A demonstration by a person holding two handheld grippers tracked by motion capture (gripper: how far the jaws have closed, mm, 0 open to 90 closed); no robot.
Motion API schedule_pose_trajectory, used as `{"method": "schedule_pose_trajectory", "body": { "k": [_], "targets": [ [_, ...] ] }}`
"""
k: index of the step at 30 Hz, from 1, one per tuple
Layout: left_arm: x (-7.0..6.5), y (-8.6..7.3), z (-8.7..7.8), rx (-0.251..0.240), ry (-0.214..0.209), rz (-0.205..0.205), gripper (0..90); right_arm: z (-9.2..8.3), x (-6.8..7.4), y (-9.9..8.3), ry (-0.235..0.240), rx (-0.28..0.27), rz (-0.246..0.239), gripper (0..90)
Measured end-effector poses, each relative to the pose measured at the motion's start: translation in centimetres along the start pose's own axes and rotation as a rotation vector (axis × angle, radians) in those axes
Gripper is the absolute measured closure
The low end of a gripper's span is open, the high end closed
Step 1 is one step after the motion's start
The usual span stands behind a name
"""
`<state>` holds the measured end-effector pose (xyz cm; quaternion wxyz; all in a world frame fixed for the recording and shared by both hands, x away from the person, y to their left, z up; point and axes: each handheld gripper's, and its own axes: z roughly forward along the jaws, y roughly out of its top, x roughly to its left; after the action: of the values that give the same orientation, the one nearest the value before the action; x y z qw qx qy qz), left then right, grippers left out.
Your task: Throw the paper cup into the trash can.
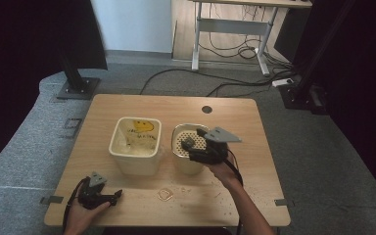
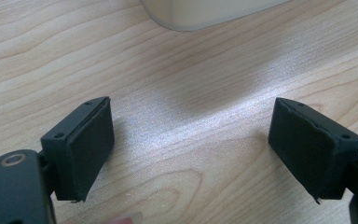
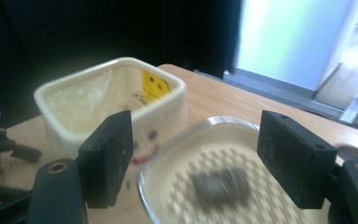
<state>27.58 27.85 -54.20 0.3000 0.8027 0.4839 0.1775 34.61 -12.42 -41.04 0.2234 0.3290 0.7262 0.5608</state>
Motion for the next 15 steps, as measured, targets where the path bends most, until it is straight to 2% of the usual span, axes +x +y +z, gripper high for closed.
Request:
{"method": "schedule_pose_trajectory", "body": {
  "k": [3,7,11,15],
  "targets": [
    [0.0,0.0,0.0,0.0,0.0,-0.003,13.8,-2.4,-0.8,-2.2,-0.033,-0.008,0.018,27.5],
    [0.0,0.1,0.1,-0.003,0.002,-0.004,13.6,-4.6,-2.0,-5.9,-0.075,0.025,0.053,27.6],
    [0.0,0.2,0.3,-0.01,0.004,-0.005,13.1,-5.8,-3.3,-9.5,-0.117,0.086,0.099,27.7],
    [0.1,0.3,0.5,-0.019,0.004,-0.005,12.4,-6.5,-4.3,-12.2,-0.157,0.129,0.132,28.0]
  ]
}}
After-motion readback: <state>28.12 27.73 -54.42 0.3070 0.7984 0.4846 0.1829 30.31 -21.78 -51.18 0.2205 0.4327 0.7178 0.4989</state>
